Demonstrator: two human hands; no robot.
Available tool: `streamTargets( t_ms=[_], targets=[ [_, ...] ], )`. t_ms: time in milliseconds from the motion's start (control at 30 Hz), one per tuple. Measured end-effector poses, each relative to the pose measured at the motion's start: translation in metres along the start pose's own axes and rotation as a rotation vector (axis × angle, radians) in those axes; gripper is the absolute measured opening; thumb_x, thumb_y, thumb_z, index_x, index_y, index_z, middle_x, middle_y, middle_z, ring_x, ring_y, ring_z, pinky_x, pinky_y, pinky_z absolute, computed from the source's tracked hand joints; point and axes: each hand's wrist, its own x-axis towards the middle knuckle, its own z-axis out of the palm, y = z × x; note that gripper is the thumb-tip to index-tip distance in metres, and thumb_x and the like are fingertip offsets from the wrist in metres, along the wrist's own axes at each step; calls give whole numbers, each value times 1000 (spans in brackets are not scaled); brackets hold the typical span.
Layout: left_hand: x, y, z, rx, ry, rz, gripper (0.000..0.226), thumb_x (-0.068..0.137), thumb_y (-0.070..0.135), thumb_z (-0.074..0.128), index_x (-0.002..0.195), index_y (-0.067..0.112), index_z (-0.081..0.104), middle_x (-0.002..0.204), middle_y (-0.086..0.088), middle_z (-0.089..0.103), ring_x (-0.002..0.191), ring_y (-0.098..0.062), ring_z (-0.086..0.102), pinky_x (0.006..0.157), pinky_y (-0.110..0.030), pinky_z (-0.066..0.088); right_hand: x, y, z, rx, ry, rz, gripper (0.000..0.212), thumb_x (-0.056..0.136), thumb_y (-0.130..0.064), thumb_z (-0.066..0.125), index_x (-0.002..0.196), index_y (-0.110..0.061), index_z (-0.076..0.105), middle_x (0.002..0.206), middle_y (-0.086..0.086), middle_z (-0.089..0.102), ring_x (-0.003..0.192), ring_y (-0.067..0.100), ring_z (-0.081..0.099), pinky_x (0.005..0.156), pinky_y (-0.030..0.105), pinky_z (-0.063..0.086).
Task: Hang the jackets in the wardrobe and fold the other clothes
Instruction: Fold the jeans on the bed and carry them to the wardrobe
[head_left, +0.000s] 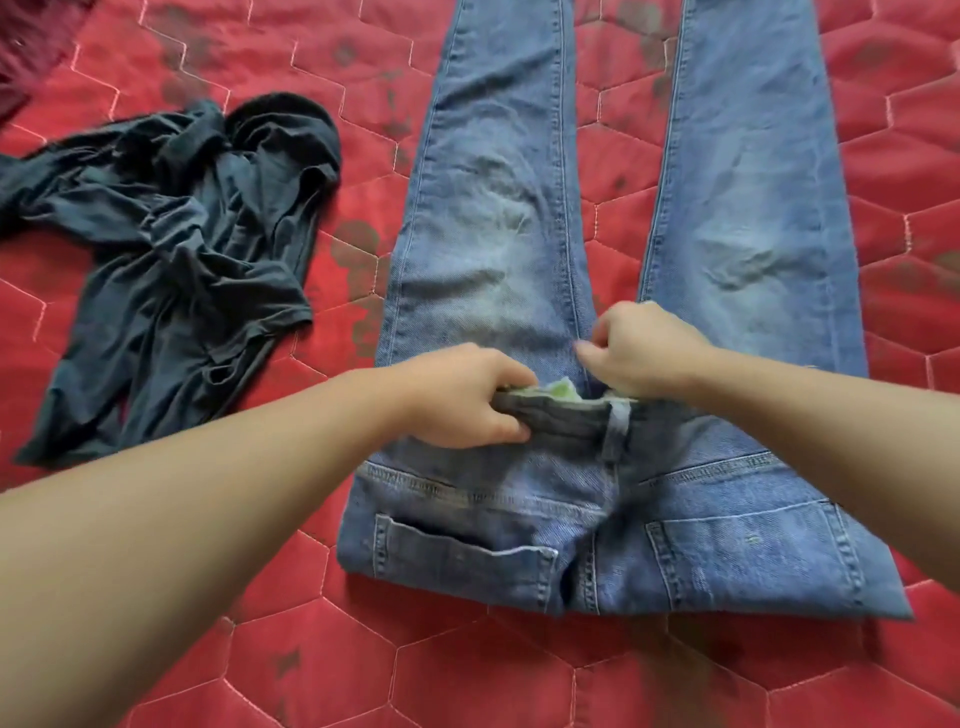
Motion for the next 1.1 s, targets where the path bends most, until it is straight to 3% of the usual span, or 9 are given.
streamTargets(
  t_ms=[67,200,300,433,533,800,900,1000,1100],
  targets=[
    [9,-14,2,90,120,-86,14,85,41,64,88,29,57,74,11,58,88,-25,59,72,-32,43,6,5,2,110,46,21,47,83,-53,57,58,-13,54,63,0,57,73,30,55,65,31,40],
    [15,-15,26,345,460,-253,40,84,41,64,121,33,53,119,4,59,111,-26,51,92,-40,34,-4,14,-3,174,401,-240,25,86,-44,56,80,-19,59,84,4,59,84,29,58,74,39,48],
    [1,8,62,284,594,37,27,82,37,62,103,21,65,99,-4,63,91,-31,58,79,-42,42,-51,33,4,26,481,-525,31,84,-47,55,89,-16,60,89,5,56,81,30,55,71,42,46],
    [-33,23,112,317,242,97,75,69,75,54,120,21,62,117,-1,63,107,-26,58,93,-44,46,-117,73,55,-353,159,-517,83,69,-81,51,121,-16,61,120,8,60,110,31,59,92,46,44],
    [-52,15,131,467,88,38,105,49,58,63,143,18,45,145,-9,47,134,-33,44,109,-53,29,-138,93,79,-424,40,-473,109,59,-81,52,143,-12,45,148,16,43,136,33,40,106,56,27],
    [-52,6,107,430,165,-58,93,36,15,82,127,20,64,132,-14,60,115,-31,63,88,-48,54,-142,101,76,-243,263,-396,77,40,-22,82,115,-11,68,118,14,64,107,34,64,91,51,51],
    [-49,9,97,378,190,-103,80,72,13,62,146,29,39,150,-6,42,135,-24,44,103,-34,41,-143,103,66,-210,340,-342,66,43,-17,86,106,-11,71,103,10,68,92,32,68,78,47,55],
    [-51,14,97,453,50,-156,69,90,15,40,152,36,17,160,-7,20,145,-22,22,111,-33,28,-151,100,65,-283,248,-331,60,56,-15,82,114,-10,68,105,9,67,94,33,68,72,42,56],
    [-61,26,94,418,-116,-157,65,90,14,40,147,43,27,154,-8,34,138,-27,36,104,-37,39,-162,89,56,-371,-33,-209,39,84,-26,50,123,-31,54,121,-7,58,112,21,58,83,33,48]
  ],
)
